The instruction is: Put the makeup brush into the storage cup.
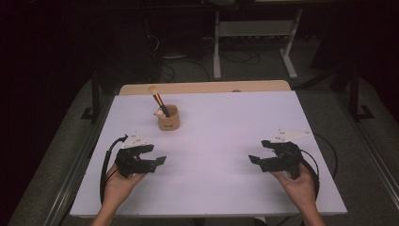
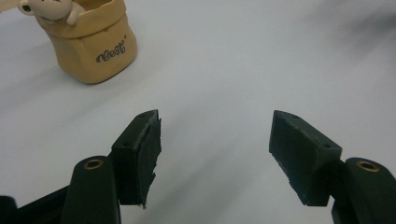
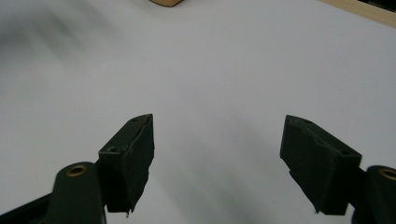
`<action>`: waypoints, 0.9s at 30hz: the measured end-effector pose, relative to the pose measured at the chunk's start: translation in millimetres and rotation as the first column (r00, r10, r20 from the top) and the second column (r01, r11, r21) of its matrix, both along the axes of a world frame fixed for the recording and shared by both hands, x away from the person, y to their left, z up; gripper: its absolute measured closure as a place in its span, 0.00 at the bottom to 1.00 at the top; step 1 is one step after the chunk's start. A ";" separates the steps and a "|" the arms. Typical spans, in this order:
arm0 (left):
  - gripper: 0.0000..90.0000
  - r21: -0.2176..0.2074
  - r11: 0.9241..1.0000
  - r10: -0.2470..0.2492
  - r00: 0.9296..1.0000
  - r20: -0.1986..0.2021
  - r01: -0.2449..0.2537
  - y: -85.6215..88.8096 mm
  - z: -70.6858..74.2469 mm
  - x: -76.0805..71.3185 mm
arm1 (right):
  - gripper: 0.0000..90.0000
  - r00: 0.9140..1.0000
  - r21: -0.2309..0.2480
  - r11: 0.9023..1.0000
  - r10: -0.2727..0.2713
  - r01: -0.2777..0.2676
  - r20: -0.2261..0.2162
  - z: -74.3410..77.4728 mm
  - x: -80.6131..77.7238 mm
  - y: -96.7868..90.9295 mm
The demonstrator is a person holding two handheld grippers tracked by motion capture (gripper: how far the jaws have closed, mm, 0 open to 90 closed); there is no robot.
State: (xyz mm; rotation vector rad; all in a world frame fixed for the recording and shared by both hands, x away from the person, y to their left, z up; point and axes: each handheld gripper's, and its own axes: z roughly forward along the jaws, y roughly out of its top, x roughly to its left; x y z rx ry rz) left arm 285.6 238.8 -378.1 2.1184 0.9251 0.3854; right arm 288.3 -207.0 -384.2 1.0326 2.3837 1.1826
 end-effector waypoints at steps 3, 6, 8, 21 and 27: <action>0.37 -0.011 1.000 0.005 1.000 0.007 -0.005 3.0 -0.5 -2.6 | 0.28 1.000 0.001 1.000 -0.003 0.003 -0.003 -0.4 -0.2 1.0; 0.37 -0.010 1.000 0.012 1.000 0.016 -0.012 2.9 -1.4 -6.3 | 0.27 1.000 0.003 1.000 0.002 -0.002 -0.003 -1.0 0.0 1.7; 0.37 -0.017 1.000 0.018 1.000 0.013 -0.017 3.3 -2.4 -8.7 | 0.27 1.000 0.002 1.000 0.006 -0.006 0.001 -1.2 0.0 2.0; 0.33 -0.026 0.999 0.025 1.000 0.005 -0.024 10.7 -16.1 -17.8 | 0.24 1.000 0.000 1.000 0.007 -0.007 -0.006 -5.5 0.4 5.3; 0.29 -0.008 1.000 0.014 1.000 -0.014 -0.014 13.2 -26.1 -22.3 | 0.24 1.000 0.001 1.000 0.001 -0.001 -0.014 -5.9 -0.5 4.9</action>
